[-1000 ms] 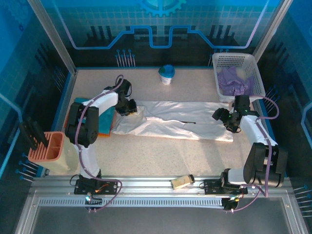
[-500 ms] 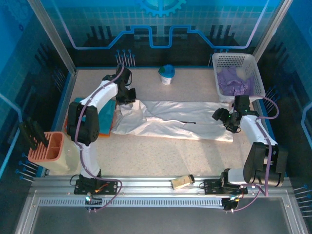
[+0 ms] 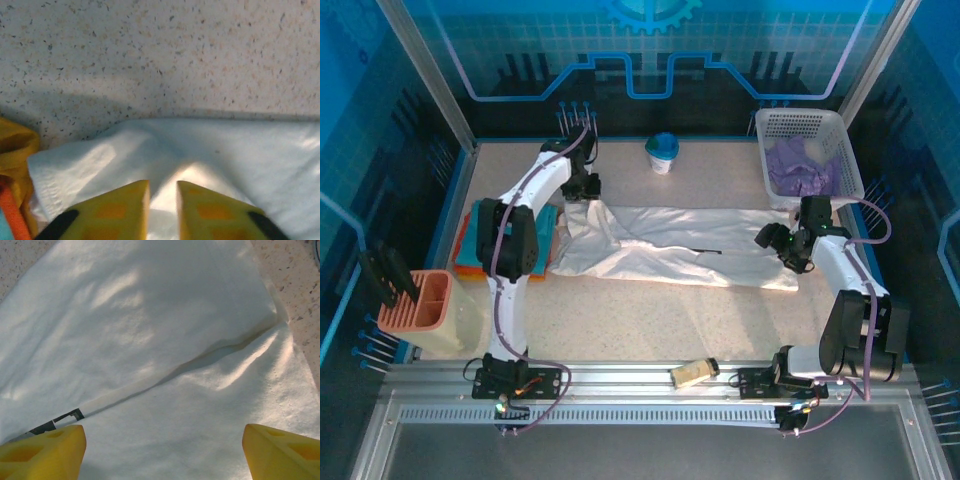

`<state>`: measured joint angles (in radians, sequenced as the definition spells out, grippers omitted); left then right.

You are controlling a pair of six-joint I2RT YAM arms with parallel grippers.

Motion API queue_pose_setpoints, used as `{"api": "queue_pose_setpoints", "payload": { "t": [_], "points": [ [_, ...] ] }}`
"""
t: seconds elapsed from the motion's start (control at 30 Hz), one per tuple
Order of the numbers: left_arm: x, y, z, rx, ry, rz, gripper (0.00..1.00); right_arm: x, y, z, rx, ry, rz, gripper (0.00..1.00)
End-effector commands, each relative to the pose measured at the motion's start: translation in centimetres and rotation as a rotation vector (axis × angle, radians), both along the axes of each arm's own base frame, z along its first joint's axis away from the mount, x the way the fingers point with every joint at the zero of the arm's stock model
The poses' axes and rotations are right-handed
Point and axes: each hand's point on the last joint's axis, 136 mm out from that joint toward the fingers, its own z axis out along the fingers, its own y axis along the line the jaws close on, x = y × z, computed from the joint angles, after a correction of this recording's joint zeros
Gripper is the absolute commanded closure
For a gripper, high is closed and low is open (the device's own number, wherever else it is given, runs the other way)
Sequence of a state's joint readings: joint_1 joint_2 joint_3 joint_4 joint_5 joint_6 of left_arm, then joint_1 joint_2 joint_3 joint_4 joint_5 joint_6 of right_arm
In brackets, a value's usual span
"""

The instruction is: Fold and stack the t-shirts

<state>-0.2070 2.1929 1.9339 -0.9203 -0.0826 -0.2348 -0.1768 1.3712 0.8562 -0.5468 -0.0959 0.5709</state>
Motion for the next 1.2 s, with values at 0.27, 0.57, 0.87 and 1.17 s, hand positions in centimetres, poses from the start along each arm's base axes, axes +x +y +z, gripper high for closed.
{"api": "queue_pose_setpoints", "payload": {
  "t": [0.27,0.57,0.87,1.17],
  "points": [
    [-5.9,-5.4,2.0,-0.32,0.023,0.057,0.56,-0.9,1.2,-0.9,0.039,0.023,0.034,0.17],
    [-11.9,-10.2,-1.6,-0.487,0.071,0.13,0.46,-1.0,1.2,-0.5,0.027,0.005,0.037,0.11],
    [-11.7,-11.3,-3.0,-0.502,0.086,0.162,0.48,-1.4,1.2,-1.0,0.024,0.019,0.044,0.12],
    [-10.8,-11.4,-3.6,-0.477,0.09,0.159,0.56,-1.5,1.3,-1.4,0.038,0.026,0.042,0.13]
  ]
}}
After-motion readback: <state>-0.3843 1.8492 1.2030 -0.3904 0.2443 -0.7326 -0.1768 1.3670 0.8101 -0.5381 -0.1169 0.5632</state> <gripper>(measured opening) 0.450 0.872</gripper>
